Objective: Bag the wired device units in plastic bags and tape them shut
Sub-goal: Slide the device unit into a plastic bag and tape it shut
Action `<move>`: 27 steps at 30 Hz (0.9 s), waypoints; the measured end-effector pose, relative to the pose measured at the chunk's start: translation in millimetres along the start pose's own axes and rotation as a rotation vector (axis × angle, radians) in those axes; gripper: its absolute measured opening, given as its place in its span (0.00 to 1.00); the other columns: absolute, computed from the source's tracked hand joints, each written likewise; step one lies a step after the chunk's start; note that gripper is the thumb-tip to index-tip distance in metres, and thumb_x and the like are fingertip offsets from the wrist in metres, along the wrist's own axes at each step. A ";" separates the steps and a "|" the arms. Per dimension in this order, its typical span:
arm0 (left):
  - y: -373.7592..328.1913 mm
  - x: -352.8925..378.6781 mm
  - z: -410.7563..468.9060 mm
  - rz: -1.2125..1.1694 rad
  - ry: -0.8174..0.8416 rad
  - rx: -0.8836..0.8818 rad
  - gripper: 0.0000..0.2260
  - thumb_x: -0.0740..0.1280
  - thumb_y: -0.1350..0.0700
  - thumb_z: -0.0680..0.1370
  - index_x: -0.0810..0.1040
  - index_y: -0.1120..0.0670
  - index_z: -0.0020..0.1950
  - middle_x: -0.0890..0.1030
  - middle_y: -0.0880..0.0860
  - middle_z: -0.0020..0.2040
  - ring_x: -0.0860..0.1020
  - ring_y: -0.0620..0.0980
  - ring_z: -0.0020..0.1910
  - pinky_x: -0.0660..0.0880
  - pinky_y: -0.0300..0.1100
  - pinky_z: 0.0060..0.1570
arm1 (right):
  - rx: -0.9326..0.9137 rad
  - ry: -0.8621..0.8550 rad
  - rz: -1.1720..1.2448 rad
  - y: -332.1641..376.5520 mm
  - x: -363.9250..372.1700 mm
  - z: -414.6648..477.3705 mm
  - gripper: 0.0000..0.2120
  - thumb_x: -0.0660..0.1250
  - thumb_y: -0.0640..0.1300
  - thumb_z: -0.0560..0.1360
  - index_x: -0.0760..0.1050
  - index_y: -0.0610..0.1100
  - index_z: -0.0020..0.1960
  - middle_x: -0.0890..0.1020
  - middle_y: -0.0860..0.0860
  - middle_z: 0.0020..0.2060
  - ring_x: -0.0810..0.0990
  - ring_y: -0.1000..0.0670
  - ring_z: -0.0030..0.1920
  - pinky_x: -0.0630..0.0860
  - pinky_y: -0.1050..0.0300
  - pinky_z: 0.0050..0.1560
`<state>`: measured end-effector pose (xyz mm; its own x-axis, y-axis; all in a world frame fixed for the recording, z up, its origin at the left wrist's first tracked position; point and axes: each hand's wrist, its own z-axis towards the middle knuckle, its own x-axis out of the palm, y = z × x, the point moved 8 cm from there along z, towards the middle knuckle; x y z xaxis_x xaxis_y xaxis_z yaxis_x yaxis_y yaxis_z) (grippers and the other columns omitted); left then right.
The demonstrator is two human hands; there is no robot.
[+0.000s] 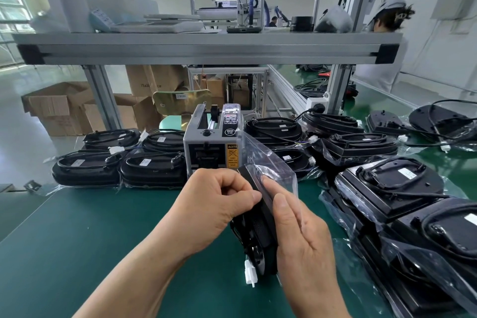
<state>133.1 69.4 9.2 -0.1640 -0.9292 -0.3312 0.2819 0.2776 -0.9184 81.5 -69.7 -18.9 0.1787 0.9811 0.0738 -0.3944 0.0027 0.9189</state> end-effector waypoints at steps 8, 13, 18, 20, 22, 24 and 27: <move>1.7 -2.1 -0.7 0.062 -0.022 0.015 0.08 0.77 0.53 0.72 0.81 0.51 0.35 0.70 0.44 0.26 0.66 0.44 0.28 0.65 0.35 0.28 | -0.008 0.006 -0.023 -0.4 -0.4 -0.3 0.18 0.58 0.56 0.77 0.79 0.56 0.62 0.82 0.68 0.55 0.79 0.66 0.59 0.72 0.72 0.59; 5.1 -4.9 -3.8 0.052 -0.054 0.006 0.08 0.79 0.50 0.70 0.82 0.50 0.37 0.71 0.44 0.27 0.67 0.43 0.29 0.66 0.35 0.29 | -0.013 0.018 -0.056 0.5 -1.5 -0.9 0.17 0.57 0.56 0.78 0.79 0.57 0.62 0.82 0.69 0.54 0.79 0.66 0.58 0.72 0.74 0.56; 14.8 -7.8 -5.4 -0.060 -0.133 -0.077 0.14 0.80 0.48 0.67 0.79 0.55 0.35 0.71 0.47 0.28 0.67 0.44 0.29 0.66 0.33 0.28 | -0.011 0.068 -0.053 0.8 2.2 -3.7 0.17 0.57 0.54 0.79 0.78 0.59 0.63 0.81 0.69 0.57 0.78 0.66 0.61 0.72 0.71 0.61; 15.9 -7.9 -5.1 -0.097 -0.162 -0.089 0.16 0.79 0.46 0.67 0.78 0.55 0.33 0.73 0.49 0.28 0.69 0.46 0.29 0.68 0.36 0.30 | -0.015 0.075 -0.057 1.5 3.8 -4.2 0.17 0.57 0.53 0.79 0.78 0.58 0.63 0.80 0.70 0.57 0.77 0.67 0.62 0.71 0.72 0.61; 16.1 -8.2 -4.7 -0.104 -0.187 -0.093 0.15 0.78 0.46 0.67 0.77 0.53 0.31 0.74 0.49 0.28 0.70 0.46 0.29 0.69 0.36 0.30 | -0.018 0.072 -0.057 1.7 4.3 -4.1 0.17 0.57 0.53 0.78 0.78 0.57 0.63 0.80 0.71 0.57 0.77 0.67 0.61 0.70 0.73 0.61; 15.8 -7.7 -5.1 -0.092 -0.186 -0.090 0.14 0.77 0.48 0.69 0.76 0.52 0.31 0.73 0.48 0.28 0.69 0.46 0.29 0.68 0.37 0.30 | -0.021 0.062 -0.054 1.3 3.5 -3.8 0.17 0.57 0.53 0.78 0.78 0.57 0.63 0.80 0.70 0.57 0.77 0.67 0.61 0.71 0.73 0.60; 15.5 -2.8 -7.1 -0.067 -0.130 -0.088 0.17 0.79 0.43 0.65 0.75 0.51 0.34 0.69 0.46 0.28 0.66 0.44 0.28 0.65 0.34 0.28 | -0.022 0.056 -0.056 0.0 3.2 -3.4 0.18 0.56 0.53 0.79 0.78 0.57 0.64 0.81 0.69 0.58 0.77 0.66 0.62 0.72 0.70 0.62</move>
<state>131.2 78.0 -5.6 -0.0542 -0.9685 -0.2430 0.1899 0.2289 -0.9547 79.0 -65.9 -19.9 0.1509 0.9886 -0.0001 -0.4048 0.0619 0.9123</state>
